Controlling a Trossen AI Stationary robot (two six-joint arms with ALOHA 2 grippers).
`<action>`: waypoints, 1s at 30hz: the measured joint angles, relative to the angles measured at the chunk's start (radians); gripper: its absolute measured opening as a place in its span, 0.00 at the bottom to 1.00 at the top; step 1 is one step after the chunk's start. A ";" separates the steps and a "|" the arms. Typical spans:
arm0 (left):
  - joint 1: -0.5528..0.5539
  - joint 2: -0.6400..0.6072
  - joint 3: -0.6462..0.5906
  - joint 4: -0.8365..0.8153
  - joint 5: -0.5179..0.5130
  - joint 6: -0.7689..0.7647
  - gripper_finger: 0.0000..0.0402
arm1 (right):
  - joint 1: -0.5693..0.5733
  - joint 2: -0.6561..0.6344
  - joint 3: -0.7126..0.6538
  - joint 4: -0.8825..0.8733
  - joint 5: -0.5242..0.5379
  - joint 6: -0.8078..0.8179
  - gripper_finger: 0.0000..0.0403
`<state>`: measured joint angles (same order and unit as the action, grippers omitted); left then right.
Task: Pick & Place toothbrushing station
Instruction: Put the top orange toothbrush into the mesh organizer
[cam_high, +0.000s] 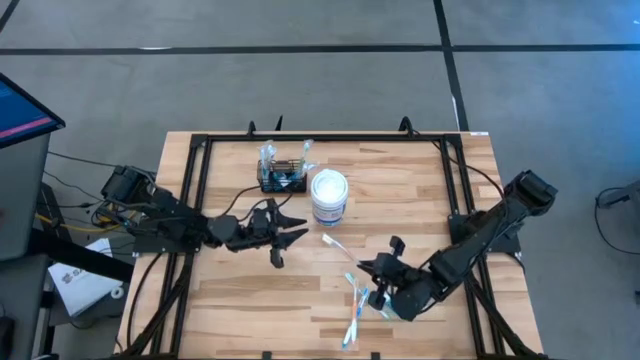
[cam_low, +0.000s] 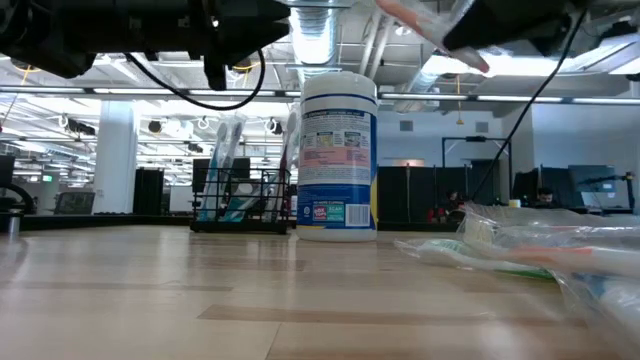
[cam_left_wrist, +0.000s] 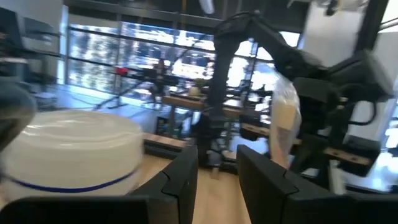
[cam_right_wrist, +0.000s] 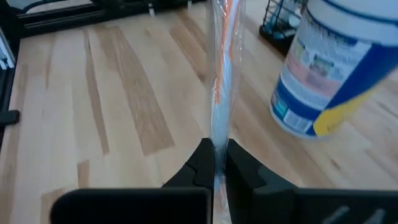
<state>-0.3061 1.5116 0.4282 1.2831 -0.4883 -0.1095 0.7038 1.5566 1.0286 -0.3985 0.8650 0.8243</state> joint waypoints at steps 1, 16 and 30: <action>0.005 0.000 0.000 0.001 0.021 -0.007 0.26 | -0.008 0.000 0.000 0.015 0.000 -0.022 0.01; 0.019 0.000 0.012 0.087 0.180 -0.030 0.26 | -0.098 0.000 0.000 0.309 -0.029 -0.333 0.01; 0.019 0.000 0.102 0.089 0.305 0.075 0.26 | -0.145 0.000 0.000 0.469 -0.057 -0.492 0.01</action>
<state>-0.2874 1.5116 0.5298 1.3724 -0.1838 -0.0346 0.5591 1.5566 1.0290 0.0704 0.8076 0.3324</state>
